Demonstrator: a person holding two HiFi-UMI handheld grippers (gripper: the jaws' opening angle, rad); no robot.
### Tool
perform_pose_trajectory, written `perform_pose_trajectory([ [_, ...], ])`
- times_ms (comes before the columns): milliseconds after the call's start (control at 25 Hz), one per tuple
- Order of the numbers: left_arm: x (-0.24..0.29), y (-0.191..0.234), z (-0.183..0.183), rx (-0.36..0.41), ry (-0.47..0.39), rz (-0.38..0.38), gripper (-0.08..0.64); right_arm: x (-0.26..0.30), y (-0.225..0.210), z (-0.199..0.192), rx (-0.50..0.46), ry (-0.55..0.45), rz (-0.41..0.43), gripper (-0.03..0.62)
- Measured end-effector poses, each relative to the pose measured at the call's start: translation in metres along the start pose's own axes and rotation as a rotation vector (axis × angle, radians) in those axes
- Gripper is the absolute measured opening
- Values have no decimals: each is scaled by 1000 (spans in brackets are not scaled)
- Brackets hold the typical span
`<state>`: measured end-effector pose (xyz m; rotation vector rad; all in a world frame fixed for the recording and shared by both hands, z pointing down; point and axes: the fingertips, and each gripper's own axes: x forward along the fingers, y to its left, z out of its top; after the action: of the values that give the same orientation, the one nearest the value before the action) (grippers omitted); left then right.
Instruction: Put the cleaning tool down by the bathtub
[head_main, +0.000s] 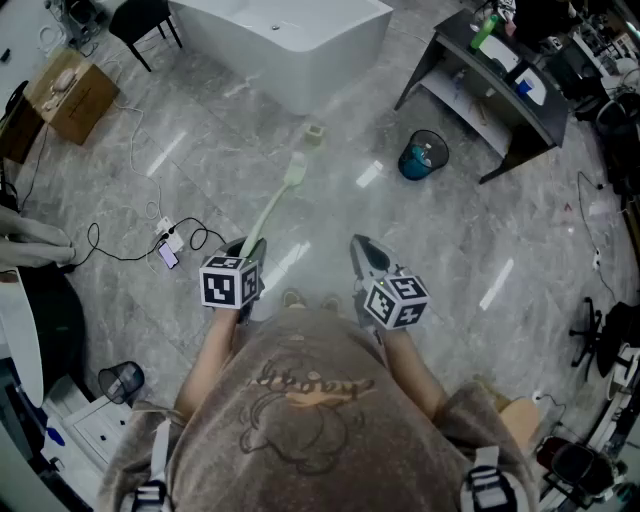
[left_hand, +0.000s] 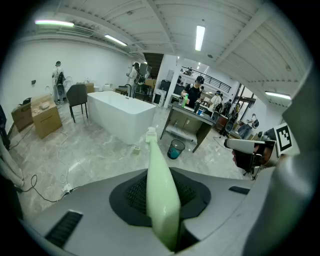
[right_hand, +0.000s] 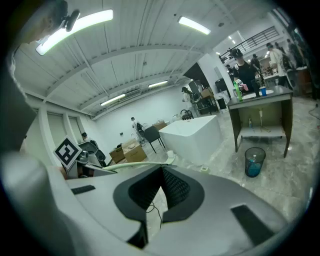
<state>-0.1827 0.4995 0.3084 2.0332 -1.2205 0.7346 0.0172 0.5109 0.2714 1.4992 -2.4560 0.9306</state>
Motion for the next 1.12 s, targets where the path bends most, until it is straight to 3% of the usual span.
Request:
perform_pose_trajectory([
  [560, -5, 28, -2, 14, 5, -19, 78, 18, 20, 0, -24, -37, -21, -2],
  [800, -15, 33, 15, 38, -27, -42, 78, 23, 34, 10, -62, -59, -44, -2],
  [1120, -38, 24, 65, 123, -142, -87, 78, 19, 53, 55, -129, -112, -23, -2],
])
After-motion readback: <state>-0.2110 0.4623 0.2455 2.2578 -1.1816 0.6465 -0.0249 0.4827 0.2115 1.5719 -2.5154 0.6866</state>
